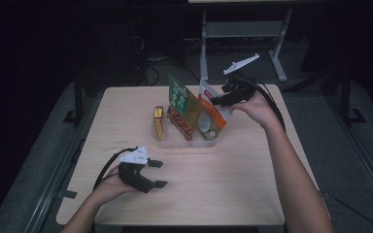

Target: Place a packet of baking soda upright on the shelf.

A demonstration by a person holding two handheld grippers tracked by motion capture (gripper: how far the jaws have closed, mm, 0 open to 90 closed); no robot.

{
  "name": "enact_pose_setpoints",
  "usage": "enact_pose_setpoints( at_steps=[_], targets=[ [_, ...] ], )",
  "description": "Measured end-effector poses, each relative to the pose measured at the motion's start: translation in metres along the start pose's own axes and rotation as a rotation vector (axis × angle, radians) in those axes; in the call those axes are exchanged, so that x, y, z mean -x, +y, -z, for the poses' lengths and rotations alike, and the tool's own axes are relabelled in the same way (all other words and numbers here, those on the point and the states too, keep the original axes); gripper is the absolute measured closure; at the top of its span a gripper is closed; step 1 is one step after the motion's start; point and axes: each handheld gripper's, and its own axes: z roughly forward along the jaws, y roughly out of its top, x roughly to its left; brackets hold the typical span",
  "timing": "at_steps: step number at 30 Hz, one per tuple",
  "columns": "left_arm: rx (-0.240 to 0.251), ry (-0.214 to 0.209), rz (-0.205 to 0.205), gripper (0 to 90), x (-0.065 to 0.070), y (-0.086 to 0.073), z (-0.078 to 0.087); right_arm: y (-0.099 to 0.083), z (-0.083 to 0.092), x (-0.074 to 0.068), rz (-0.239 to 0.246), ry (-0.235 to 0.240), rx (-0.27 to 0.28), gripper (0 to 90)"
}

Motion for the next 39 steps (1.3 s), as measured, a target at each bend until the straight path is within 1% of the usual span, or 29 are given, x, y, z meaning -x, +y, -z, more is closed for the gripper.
enact_pose_setpoints(
  at_steps=[1,4,5,6,7,9,10,12,13,15,16,18,19,20,21,26,28,30,31,32,35,36,37,39],
  targets=[
    [-0.001,0.003,0.003,24.0,0.0,0.0,0.0,-0.002,0.002,0.0,0.003,-0.004,0.006,26.5],
    [-0.003,0.006,0.007,23.0,0.0,0.0,0.0,-0.009,0.011,-0.002,0.0,0.012,0.035,25.5],
    [-0.009,0.009,0.005,23.0,-0.001,0.0,0.0,-0.009,0.011,-0.002,0.0,0.012,0.035,25.5],
    [-0.015,0.015,0.006,23.0,-0.001,0.0,0.0,-0.013,0.016,-0.004,0.004,0.006,0.046,25.2],
    [-0.018,0.018,0.006,23.0,0.0,0.0,0.0,-0.013,0.016,-0.004,0.004,0.006,0.046,25.2],
    [-0.01,0.018,0.016,23.0,0.001,0.0,-0.001,-0.018,0.02,-0.006,0.002,0.018,0.063,25.2],
    [-0.015,0.021,0.012,23.0,0.001,0.0,0.0,-0.02,0.022,-0.007,0.003,0.018,0.069,25.1],
    [-0.017,0.023,0.014,22.8,0.002,0.001,0.0,-0.026,0.027,-0.009,0.007,0.015,0.082,25.0],
    [-0.02,0.026,0.013,22.7,0.001,0.001,0.001,-0.032,0.031,-0.011,0.007,0.02,0.099,25.0],
    [-0.02,0.033,0.011,22.8,0.001,0.001,0.001,-0.035,0.034,-0.012,0.001,0.022,0.095,24.8],
    [-0.018,0.034,0.013,22.7,0.001,0.001,0.001,-0.038,0.035,-0.013,0.002,0.015,0.1,24.8],
    [-0.021,0.035,0.02,22.7,0.001,0.001,0.002,-0.045,0.039,-0.014,0.001,0.018,0.114,24.8],
    [-0.024,0.032,0.023,22.6,0.0,0.001,0.003,-0.048,0.04,-0.015,-0.004,0.016,0.114,24.8],
    [-0.024,0.03,0.038,22.5,0.001,0.001,0.002,-0.052,0.041,-0.016,-0.007,0.01,0.116,24.8],
    [-0.02,0.032,0.04,22.5,0.001,0.001,0.002,-0.056,0.042,-0.016,-0.012,0.011,0.118,24.8],
    [-0.014,0.057,0.04,22.5,0.001,0.002,0.006,-0.079,0.043,-0.02,-0.021,0.007,0.103,25.1],
    [-0.001,0.067,0.035,22.5,0.0,0.002,0.009,-0.087,0.044,-0.022,-0.025,0.012,0.098,25.4],
    [0.002,0.071,0.042,22.5,0.001,0.0,0.011,-0.096,0.045,-0.024,-0.025,0.012,0.102,25.4],
    [0.001,0.071,0.049,22.5,0.001,0.0,0.012,-0.1,0.046,-0.025,-0.026,0.009,0.105,25.4],
    [-0.007,0.072,0.044,22.5,0.0,-0.001,0.012,-0.105,0.046,-0.027,-0.031,0.012,0.105,25.4],
    [-0.025,0.075,0.051,22.5,0.001,-0.004,0.012,-0.118,0.046,-0.032,-0.026,0.029,0.114,25.3],
    [-0.028,0.079,0.047,22.5,0.002,-0.005,0.012,-0.121,0.045,-0.033,-0.023,0.033,0.115,24.6],
    [-0.031,0.079,0.043,22.5,0.002,-0.005,0.013,-0.129,0.043,-0.038,-0.007,0.036,0.11,24.3],
    [-0.029,0.083,0.047,22.5,0.003,-0.007,0.012,-0.133,0.041,-0.04,-0.006,0.038,0.102,24.0]
  ],
)
